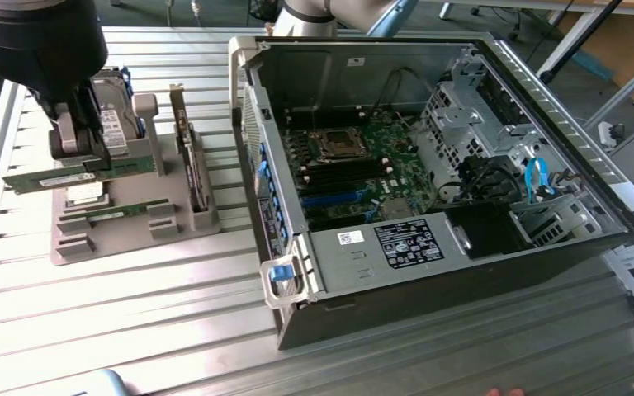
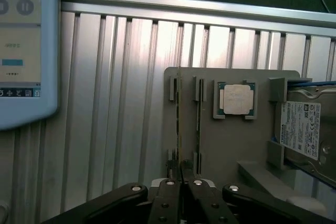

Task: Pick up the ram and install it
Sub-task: 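Pick up the ram and move it above insertion slot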

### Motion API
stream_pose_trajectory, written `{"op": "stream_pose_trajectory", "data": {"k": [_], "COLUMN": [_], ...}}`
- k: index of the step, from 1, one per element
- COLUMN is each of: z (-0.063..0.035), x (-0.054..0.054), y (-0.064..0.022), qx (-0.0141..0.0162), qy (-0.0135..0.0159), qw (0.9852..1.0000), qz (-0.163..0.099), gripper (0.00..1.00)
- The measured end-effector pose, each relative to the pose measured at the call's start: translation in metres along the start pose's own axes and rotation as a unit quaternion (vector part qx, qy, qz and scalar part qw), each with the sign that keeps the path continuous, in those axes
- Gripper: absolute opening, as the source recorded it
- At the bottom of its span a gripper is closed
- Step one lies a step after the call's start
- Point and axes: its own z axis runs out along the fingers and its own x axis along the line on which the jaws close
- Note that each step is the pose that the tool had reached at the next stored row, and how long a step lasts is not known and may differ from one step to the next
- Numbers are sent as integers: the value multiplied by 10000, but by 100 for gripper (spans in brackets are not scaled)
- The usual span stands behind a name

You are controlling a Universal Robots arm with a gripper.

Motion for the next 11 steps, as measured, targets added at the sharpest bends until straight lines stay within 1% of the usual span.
{"op": "stream_pose_trajectory", "data": {"k": [2, 6, 11], "z": [-35, -153, -247], "x": [0, -1, -1], "y": [1, 4, 6], "qx": [0, 0, 0], "qy": [0, 0, 0], "qw": [10000, 10000, 10000], "qz": [0, 0, 0], "gripper": [12, 12, 12]}}
